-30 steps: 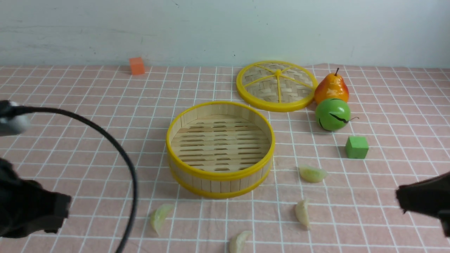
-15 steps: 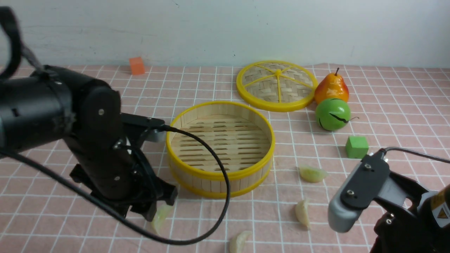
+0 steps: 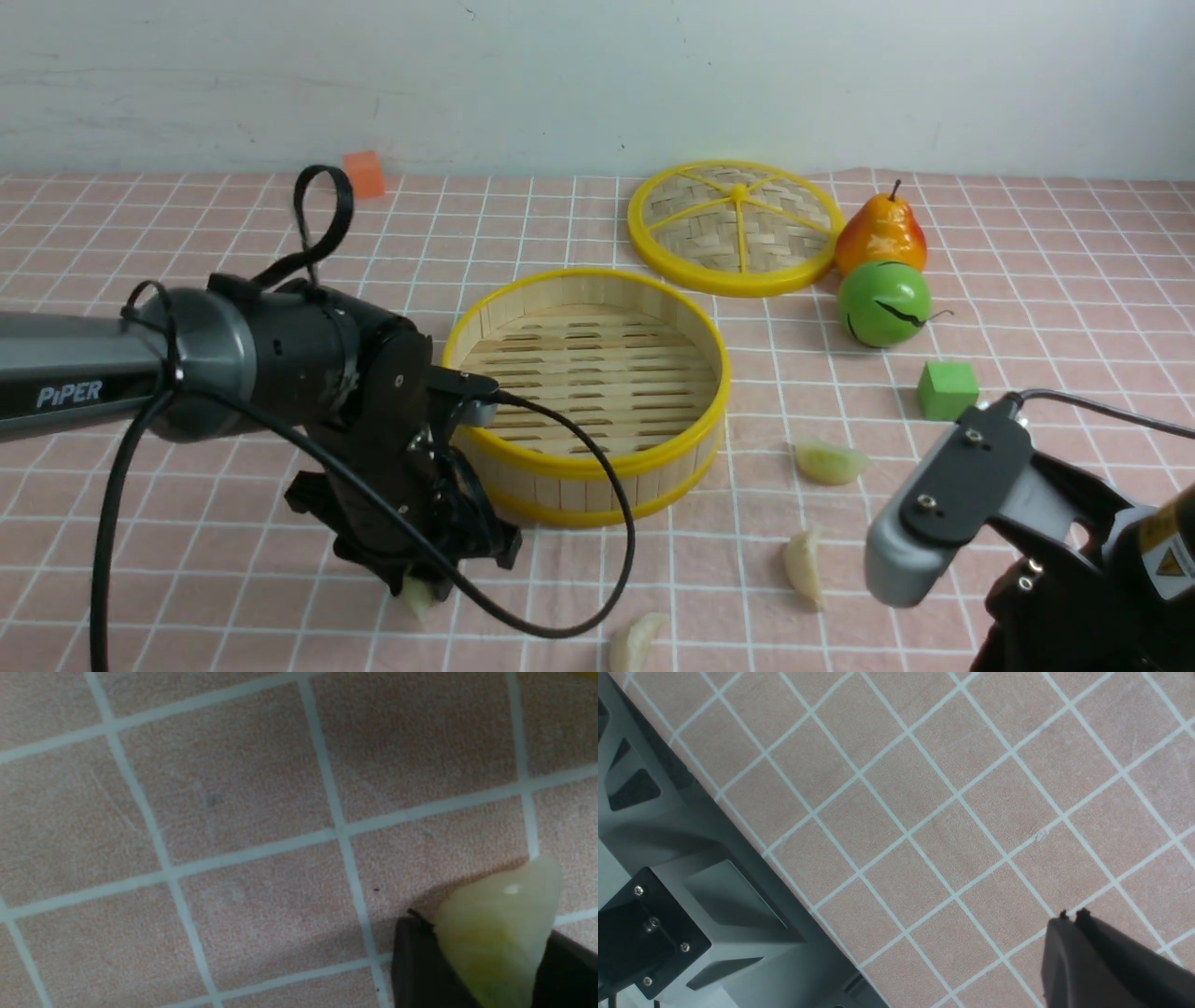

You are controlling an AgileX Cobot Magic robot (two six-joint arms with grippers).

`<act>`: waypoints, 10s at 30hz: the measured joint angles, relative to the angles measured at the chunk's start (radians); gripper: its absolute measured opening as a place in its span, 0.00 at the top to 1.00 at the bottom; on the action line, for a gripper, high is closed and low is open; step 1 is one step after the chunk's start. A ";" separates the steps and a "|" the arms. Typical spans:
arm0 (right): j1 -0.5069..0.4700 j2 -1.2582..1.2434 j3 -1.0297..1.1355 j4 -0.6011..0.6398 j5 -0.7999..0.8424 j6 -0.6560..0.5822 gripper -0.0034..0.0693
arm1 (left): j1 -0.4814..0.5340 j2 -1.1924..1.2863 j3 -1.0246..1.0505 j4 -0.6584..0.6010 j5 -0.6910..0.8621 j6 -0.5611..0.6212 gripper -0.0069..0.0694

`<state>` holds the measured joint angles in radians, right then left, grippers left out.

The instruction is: Put the dumplings into the steamer on the table with the pink tablecloth.

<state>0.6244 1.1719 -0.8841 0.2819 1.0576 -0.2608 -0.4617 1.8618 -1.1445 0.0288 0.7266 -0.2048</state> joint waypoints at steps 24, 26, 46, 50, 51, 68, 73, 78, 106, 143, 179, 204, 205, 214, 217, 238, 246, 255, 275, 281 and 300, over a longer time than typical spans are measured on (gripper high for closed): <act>0.000 0.004 0.000 0.004 -0.098 0.000 0.90 | 0.000 0.330 -0.794 0.035 0.274 -0.039 0.64; 0.000 0.004 0.000 0.007 -0.098 0.000 0.90 | 0.000 0.359 -0.823 0.040 0.284 -0.044 0.64; 0.000 -0.036 -0.093 -0.086 -0.053 0.132 0.84 | -0.009 0.208 -0.920 -0.064 0.499 -0.027 0.28; 0.000 -0.103 -0.132 -0.184 -0.027 0.178 0.83 | -0.063 0.109 -0.836 -0.079 0.503 -0.013 0.28; 0.000 -0.134 -0.136 -0.221 -0.024 0.199 0.83 | -0.091 0.080 -0.780 -0.075 0.506 -0.013 0.28; 0.000 -0.350 -0.053 -0.319 0.065 0.309 0.79 | -0.377 0.104 -0.301 -0.013 0.259 -0.107 0.28; 0.000 -0.358 -0.009 -0.319 0.066 0.328 0.78 | -0.367 0.169 -0.300 0.000 0.219 -0.121 0.30; 0.000 -0.358 0.000 -0.326 0.066 0.333 0.77 | -0.361 0.183 -0.302 -0.005 0.222 -0.136 0.48; 0.000 -0.344 0.000 -0.337 -0.021 0.396 0.72 | -0.091 0.311 -0.819 0.021 0.305 0.009 0.65; -0.169 0.527 -0.302 -0.114 -0.236 0.222 0.33 | -0.091 -0.415 -0.620 0.069 0.519 -0.015 0.93; -0.094 0.927 -1.040 -0.143 -0.057 0.245 0.71 | -0.091 -1.211 0.239 0.126 0.409 -0.079 0.93; -0.094 1.106 -1.360 -0.240 0.129 0.250 0.17 | -0.091 -1.211 0.239 0.110 0.404 -0.079 0.93; -0.096 1.082 -1.361 -0.241 0.150 0.217 0.17 | -0.091 -1.211 0.239 0.110 0.404 -0.079 0.93; -0.205 0.845 -1.083 -0.232 0.178 0.035 0.25 | -0.091 -1.211 0.241 0.099 0.397 -0.079 0.92; -0.263 0.815 -0.934 -0.204 0.181 -0.100 0.28 | -0.091 -1.211 0.242 0.089 0.396 -0.079 0.91; -0.296 0.982 -0.767 -0.239 -0.085 -0.323 0.68 | -0.091 -1.211 0.242 0.004 0.401 -0.082 0.90; -0.232 0.950 -0.959 -0.243 0.107 -0.280 0.66 | -0.091 -1.211 0.242 0.004 0.395 -0.080 0.89; -0.096 0.950 -1.103 -0.145 0.016 -0.148 0.66 | -0.091 -1.211 0.242 0.027 0.394 -0.078 0.89; -0.100 1.082 -1.124 -0.190 -0.061 0.154 0.28 | -0.091 -1.318 0.478 0.041 0.267 -0.078 0.87; -0.100 0.919 -1.157 -0.190 0.081 0.154 0.26 | -0.091 -1.547 0.612 0.038 0.118 -0.098 0.87; -0.099 0.032 -0.326 -0.163 -0.217 0.154 0.98 | -0.091 -1.688 0.700 0.038 -0.002 -0.112 0.84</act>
<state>0.5258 1.2041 -1.2104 0.1194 0.8406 -0.1065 -0.5528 0.1736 -0.4448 0.0671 0.7249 -0.3166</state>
